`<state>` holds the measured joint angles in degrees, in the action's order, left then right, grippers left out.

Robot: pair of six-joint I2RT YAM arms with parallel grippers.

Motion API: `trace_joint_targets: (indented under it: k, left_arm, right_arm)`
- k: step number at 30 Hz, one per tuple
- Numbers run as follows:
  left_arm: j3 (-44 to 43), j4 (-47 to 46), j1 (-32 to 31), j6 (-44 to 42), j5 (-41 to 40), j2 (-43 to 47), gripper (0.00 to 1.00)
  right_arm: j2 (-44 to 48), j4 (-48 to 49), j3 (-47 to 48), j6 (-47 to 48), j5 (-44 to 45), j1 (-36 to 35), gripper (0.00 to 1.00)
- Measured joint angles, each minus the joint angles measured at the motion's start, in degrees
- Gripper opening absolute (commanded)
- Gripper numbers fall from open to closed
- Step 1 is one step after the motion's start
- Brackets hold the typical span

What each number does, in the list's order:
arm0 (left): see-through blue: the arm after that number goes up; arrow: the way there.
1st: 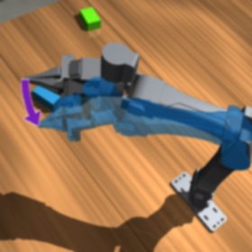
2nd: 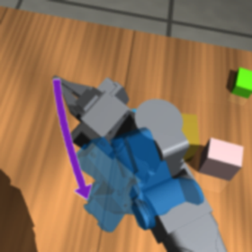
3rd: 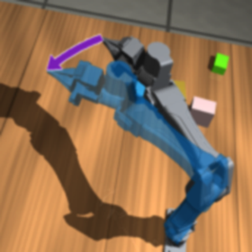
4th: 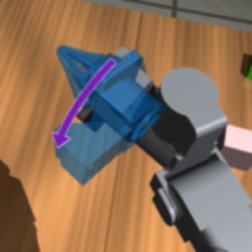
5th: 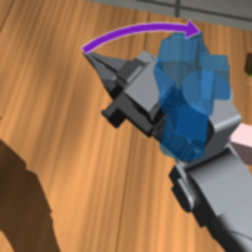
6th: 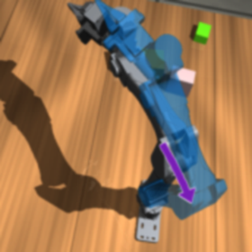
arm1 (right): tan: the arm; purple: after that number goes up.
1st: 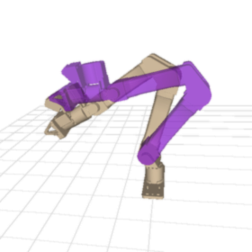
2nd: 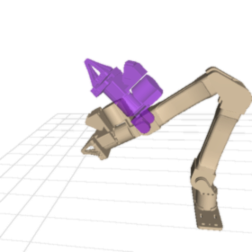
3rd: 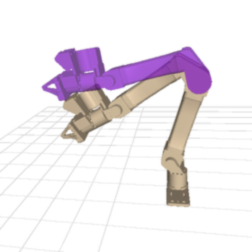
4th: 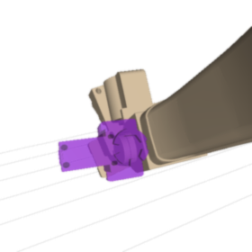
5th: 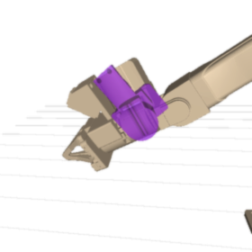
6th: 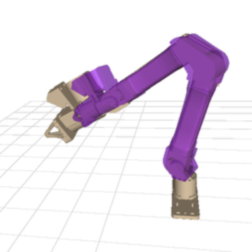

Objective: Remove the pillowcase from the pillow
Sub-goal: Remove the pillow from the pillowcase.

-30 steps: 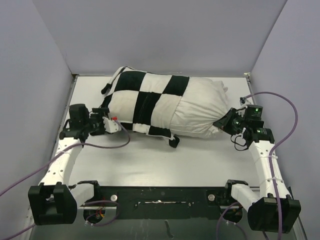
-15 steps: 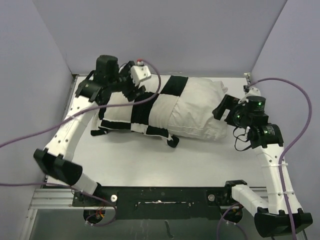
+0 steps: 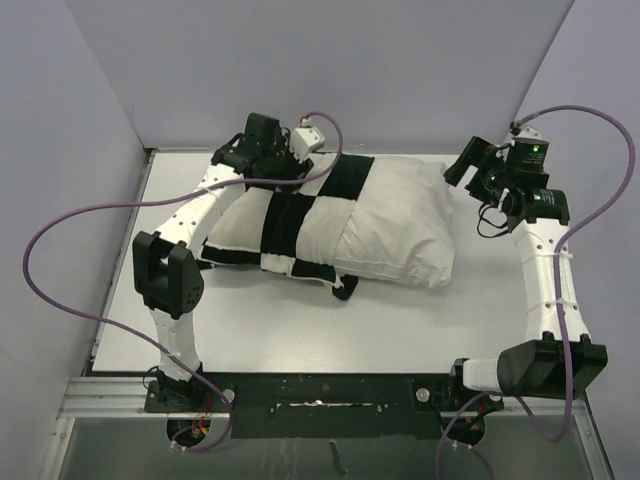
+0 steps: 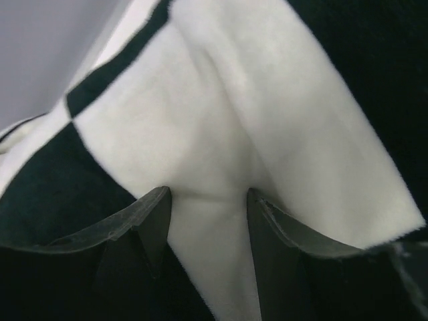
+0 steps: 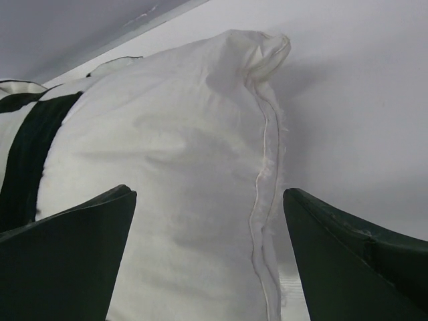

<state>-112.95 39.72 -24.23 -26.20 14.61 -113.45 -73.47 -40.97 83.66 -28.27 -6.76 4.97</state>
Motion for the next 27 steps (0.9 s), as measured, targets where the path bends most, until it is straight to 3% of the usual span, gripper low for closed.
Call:
trace_joint_targets:
  k: [4, 12, 19, 25, 27]
  left_arm:
    - [13.7, -3.3, -0.8, -5.1, 4.2, 6.8, 0.34]
    - [38.8, -5.2, -7.1, -15.1, 5.3, 27.1, 0.29]
    - [41.2, -4.6, -7.3, -16.3, 6.3, 29.2, 0.25]
    - [42.1, -3.3, -7.3, -16.2, 6.9, 30.1, 0.23]
    - [42.5, -2.6, -7.3, -16.2, 7.1, 30.6, 0.24]
  right_arm:
    - [-5.6, 1.0, 0.0, -0.4, -0.5, 0.2, 0.98]
    - [-10.0, 4.9, -0.5, -3.8, -3.5, 0.2, 0.98]
    - [-8.4, 12.1, -8.6, -8.4, -6.6, -4.0, 0.98]
    - [-8.5, 15.8, -13.3, -11.0, -3.1, -11.6, 0.99]
    - [-9.1, 17.4, -13.3, -11.2, -2.1, -12.7, 0.83]
